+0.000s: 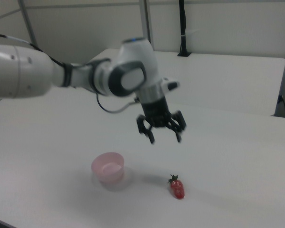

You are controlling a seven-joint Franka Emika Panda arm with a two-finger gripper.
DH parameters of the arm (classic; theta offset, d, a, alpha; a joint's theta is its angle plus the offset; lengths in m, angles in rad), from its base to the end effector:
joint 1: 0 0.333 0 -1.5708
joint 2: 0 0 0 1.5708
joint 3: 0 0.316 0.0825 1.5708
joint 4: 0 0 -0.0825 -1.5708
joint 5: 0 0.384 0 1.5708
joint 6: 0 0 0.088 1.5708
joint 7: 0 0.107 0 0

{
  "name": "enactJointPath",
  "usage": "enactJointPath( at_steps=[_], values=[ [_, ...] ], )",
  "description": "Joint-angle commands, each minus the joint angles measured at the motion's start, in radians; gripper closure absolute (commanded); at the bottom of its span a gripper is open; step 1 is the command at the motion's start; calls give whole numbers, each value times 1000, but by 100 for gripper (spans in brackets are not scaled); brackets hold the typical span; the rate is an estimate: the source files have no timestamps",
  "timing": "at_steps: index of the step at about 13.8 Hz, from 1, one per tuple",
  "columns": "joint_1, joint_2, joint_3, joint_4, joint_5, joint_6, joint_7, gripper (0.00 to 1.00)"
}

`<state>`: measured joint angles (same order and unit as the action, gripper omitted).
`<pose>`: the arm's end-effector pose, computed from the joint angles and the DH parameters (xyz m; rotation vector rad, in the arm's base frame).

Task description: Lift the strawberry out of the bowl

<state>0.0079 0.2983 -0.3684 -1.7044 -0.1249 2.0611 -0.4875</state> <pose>0.6106 -0.2152 0.4361 2.8970 0.2919 -0.0297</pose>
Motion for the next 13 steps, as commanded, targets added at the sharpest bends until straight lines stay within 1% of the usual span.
enactJointPath(
  at_steps=[1,2,4,5,6,7,10,11,13],
  values=[
    [-11,-160,133,46,5,-214,186,0],
    [-6,-209,175,45,5,-295,246,0],
    [0,-243,206,42,16,-329,256,0],
    [1,-245,218,42,42,-326,257,0],
    [3,-245,238,42,85,-322,260,0],
    [3,-245,253,42,100,-319,268,0],
    [6,-272,258,42,100,-338,279,0],
    [27,-277,246,43,103,-343,283,0],
    [72,-281,194,48,111,-335,282,0]
  ],
)
